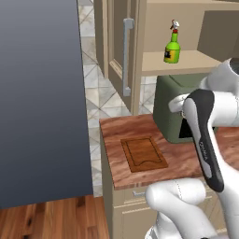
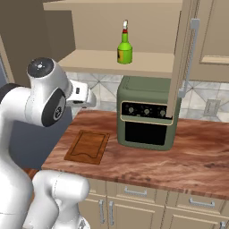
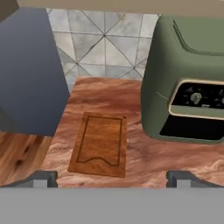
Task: Grab the spray bottle from the cabinet, then place it next to the cutting board for sanitizing. Then grab the dish brush from the countertop next to the sink and place it next to the cutting board.
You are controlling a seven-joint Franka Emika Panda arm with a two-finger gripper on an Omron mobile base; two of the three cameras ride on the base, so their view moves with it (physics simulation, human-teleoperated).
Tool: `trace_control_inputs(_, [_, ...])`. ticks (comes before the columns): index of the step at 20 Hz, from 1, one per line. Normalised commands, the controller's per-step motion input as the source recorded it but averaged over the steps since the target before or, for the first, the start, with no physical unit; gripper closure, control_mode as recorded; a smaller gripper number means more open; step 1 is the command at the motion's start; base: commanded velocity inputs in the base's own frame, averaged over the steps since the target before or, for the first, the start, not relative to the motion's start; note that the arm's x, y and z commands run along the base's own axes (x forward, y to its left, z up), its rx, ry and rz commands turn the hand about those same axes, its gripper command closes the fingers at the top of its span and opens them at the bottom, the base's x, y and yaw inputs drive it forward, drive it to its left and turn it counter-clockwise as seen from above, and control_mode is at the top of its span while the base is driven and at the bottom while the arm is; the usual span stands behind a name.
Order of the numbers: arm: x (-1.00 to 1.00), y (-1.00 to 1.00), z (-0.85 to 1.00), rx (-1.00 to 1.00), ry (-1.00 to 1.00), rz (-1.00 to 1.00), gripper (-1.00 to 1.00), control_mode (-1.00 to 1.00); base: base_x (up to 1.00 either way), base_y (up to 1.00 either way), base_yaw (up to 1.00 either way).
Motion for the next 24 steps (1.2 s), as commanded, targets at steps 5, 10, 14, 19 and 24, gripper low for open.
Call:
trace_control_inputs(5, [-0.04, -0.2, 0.56, 0.07, -0.33, 0.0, -1.0, -1.0, 0.0, 0.0, 0.0])
trace_control_inputs(10, [0.0, -0.25, 0.63, 0.07, -0.39, 0.0, -1.0, -1.0, 0.0, 0.0, 0.0])
trace_control_inputs(14, [0.0, -0.23, 0.63, 0.05, -0.42, 0.0, -1.0, -1.0, 0.0, 0.0, 0.0])
trace_control_inputs(19, [0.02, -0.09, 0.42, 0.0, -0.37, -0.03, -1.0, -1.0, 0.0, 0.0, 0.0])
trace_control_inputs(24, [0.13, 0.0, 0.29, 0.03, -0.16, -0.05, -1.0, -1.0, 0.0, 0.0, 0.0])
